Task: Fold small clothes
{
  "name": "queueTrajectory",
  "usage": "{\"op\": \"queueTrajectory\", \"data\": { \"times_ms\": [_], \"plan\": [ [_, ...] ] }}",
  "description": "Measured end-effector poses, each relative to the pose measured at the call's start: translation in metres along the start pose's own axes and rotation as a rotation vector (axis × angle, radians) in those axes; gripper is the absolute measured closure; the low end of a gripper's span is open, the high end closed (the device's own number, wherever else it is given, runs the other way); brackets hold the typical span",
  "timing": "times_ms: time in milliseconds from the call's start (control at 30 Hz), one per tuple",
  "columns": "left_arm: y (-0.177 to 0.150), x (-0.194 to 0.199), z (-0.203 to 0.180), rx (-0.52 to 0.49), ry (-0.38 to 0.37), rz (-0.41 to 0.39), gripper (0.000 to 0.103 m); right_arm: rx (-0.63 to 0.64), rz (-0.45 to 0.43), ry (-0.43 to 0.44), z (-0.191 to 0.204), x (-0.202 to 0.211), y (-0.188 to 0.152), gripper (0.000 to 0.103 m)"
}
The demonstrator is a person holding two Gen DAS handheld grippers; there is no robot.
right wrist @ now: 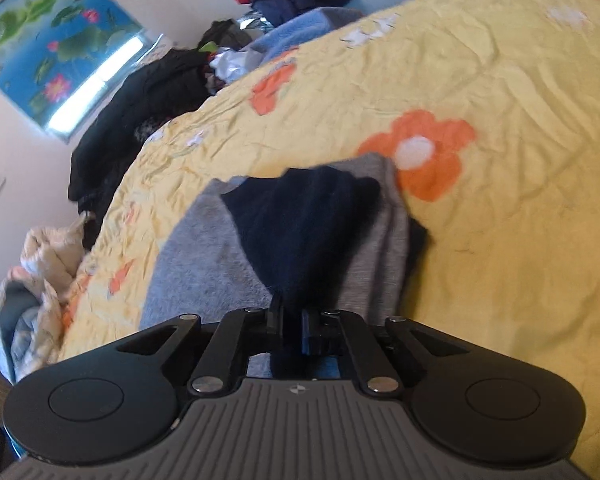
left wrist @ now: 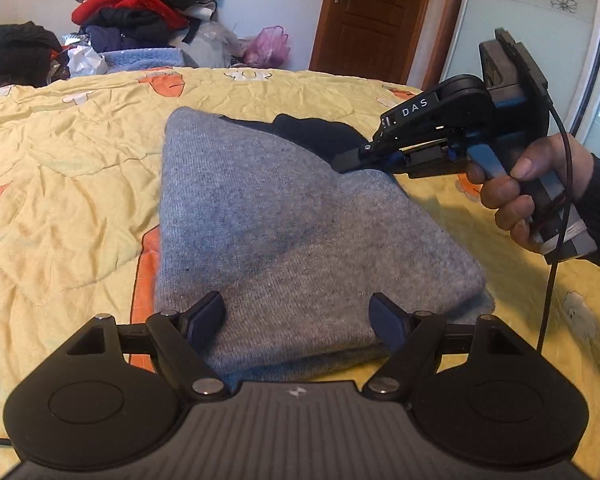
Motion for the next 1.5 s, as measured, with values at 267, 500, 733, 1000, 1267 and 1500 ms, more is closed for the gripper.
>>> {"op": "queueTrajectory", "data": {
  "times_ms": [267, 500, 733, 1000, 1267, 1500],
  "plan": [
    [0.025, 0.023, -0.002, 0.028, -0.04, -0.041, 0.023, 0.016, -0.168, -0.014, 0.022, 0.043, -0.004, 0.065],
    [0.041, -0.029, 0.002, 0.036, 0.06, 0.011, 0.023, 0.034, -0.173, 0.047, 0.051, 0.017, 0.036, 0.043],
    [0.034, -0.032, -0.004, -0.01, 0.084, 0.008, 0.02, 0.184, -0.074, -0.159, 0.03, -0.043, 0.026, 0.058],
    [0.03, -0.031, -0.003, -0.011, 0.084, -0.003, 0.02, 0.132, -0.084, -0.159, 0.04, -0.019, 0.041, 0.06],
    [0.03, -0.03, -0.001, -0.003, 0.07, -0.001, 0.019, 0.235, -0.014, -0.151, 0.071, -0.044, 0.041, 0.05],
    [0.031, -0.017, 0.004, 0.026, 0.052, -0.012, 0.019, 0.278, 0.012, -0.19, 0.063, -0.045, 0.029, 0.054]
  ]
}}
Point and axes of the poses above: each gripper's, at about its wrist camera, not at the fingertips, and x roughly against the way its jaws point, z to its left, y to its top, the point moved 1 cm from there along -x, roughly the way its jaws point, and after that the axes turned 2 degrees about x, right-handed, at the moved point
